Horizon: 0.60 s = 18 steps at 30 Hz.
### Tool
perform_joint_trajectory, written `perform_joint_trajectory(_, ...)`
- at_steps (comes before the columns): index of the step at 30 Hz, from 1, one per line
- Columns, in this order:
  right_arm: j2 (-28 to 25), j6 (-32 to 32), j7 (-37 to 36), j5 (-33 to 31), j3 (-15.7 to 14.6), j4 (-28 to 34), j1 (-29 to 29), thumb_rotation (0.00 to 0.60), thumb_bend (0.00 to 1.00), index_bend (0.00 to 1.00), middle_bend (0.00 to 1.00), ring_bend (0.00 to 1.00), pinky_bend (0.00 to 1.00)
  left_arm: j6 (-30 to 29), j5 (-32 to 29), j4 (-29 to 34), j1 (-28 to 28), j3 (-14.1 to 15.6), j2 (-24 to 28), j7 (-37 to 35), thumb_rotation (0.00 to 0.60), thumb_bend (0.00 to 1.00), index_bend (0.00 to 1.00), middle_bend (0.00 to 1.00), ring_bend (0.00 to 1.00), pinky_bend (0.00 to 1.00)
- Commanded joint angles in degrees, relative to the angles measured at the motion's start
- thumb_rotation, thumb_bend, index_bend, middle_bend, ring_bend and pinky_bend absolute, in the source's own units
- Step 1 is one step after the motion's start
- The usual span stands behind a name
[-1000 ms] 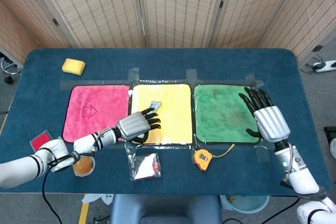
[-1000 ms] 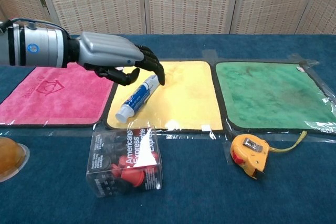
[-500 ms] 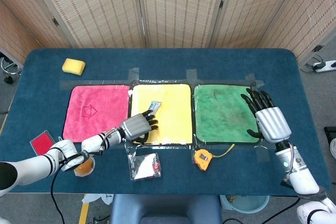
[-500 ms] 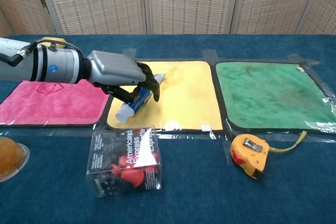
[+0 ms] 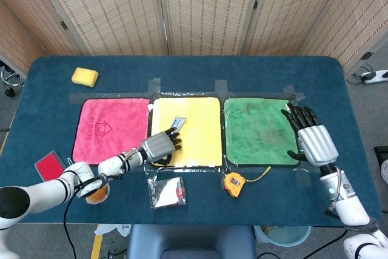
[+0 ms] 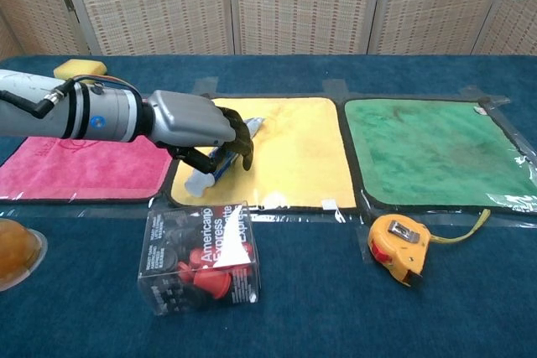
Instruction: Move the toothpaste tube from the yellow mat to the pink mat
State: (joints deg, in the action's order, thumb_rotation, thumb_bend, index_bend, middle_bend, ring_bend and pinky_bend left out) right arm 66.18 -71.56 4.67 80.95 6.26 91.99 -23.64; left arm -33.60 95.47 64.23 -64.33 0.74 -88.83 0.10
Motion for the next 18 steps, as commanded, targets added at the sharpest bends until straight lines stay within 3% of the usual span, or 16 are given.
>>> perform_joint_trajectory(1,-0.06,-0.14,-0.19,0.09,0.01,-0.09,0.21,0.6,0.15,0.0,0.0,0.0,0.0,0.28,-0.64,-0.7,-0.14,0.25,-0.51,1.69,0.017,0.93,0.26,0.2,0.09,0.0)
perform_joint_trajectory(18,-0.15,-0.87,-1.41,0.84,0.41,-0.34,1.16,0.6,0.15,0.0,0.0,0.0,0.0,-0.93,-4.8,-0.86,2.73,1.42,2.3,6.54,0.017,0.93,0.3,0.27,0.13,0.0)
